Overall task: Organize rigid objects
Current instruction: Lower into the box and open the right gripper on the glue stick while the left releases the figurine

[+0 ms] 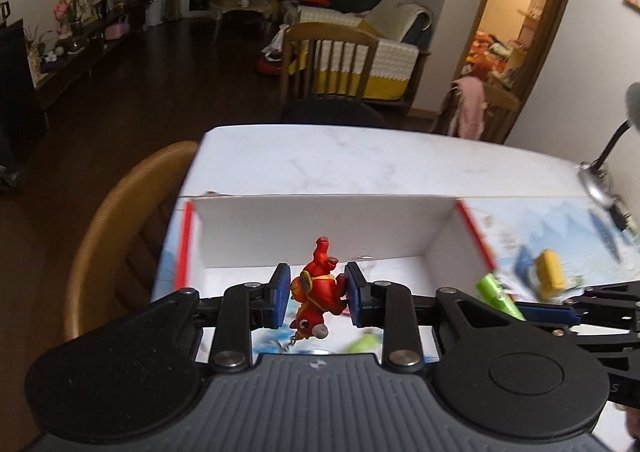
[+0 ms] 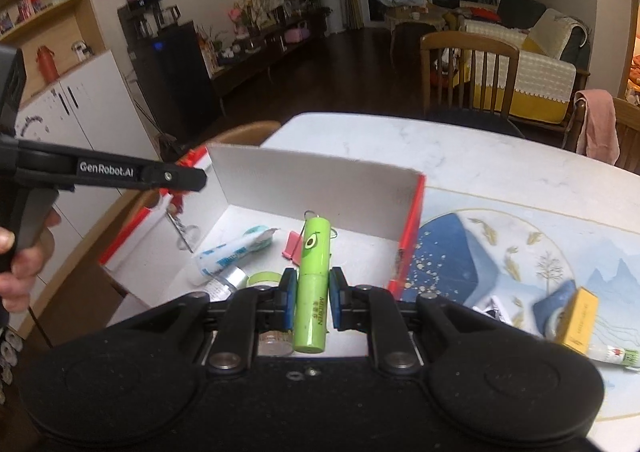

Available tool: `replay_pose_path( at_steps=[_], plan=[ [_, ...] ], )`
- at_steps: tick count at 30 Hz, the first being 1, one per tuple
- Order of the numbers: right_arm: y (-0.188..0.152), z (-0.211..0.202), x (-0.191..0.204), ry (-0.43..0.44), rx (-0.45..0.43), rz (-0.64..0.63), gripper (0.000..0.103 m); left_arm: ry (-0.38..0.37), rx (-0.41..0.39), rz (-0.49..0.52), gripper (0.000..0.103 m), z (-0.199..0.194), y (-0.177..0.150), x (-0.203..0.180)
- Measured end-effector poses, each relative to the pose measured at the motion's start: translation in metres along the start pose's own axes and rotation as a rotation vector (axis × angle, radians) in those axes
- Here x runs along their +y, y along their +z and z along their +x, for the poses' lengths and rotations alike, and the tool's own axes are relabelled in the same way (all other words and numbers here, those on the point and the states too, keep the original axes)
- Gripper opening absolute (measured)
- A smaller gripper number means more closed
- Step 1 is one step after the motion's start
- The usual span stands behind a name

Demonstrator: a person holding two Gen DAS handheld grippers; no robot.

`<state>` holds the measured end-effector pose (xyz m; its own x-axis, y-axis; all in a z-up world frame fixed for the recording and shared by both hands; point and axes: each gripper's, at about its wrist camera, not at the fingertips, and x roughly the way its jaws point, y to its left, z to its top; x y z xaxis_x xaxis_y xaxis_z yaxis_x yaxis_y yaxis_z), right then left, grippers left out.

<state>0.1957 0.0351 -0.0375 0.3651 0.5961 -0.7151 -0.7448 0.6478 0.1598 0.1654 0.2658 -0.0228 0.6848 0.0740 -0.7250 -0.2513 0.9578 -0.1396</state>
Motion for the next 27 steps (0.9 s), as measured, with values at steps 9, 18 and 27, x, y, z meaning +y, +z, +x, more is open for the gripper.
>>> replay_pose_path(
  at_steps=[9, 18, 27],
  plan=[
    [0.005, 0.049, 0.021, -0.044, 0.084, -0.053, 0.016, 0.074, 0.087, 0.108, 0.028, 0.047, 0.004, 0.024],
    [-0.003, 0.084, 0.040, -0.095, 0.160, -0.118, 0.016, 0.110, 0.159, 0.225, 0.028, 0.081, -0.007, 0.013],
    [-0.007, 0.098, 0.042, -0.108, 0.206, -0.121, 0.016, 0.089, 0.202, 0.292, 0.028, 0.094, -0.011, 0.001]
  ],
)
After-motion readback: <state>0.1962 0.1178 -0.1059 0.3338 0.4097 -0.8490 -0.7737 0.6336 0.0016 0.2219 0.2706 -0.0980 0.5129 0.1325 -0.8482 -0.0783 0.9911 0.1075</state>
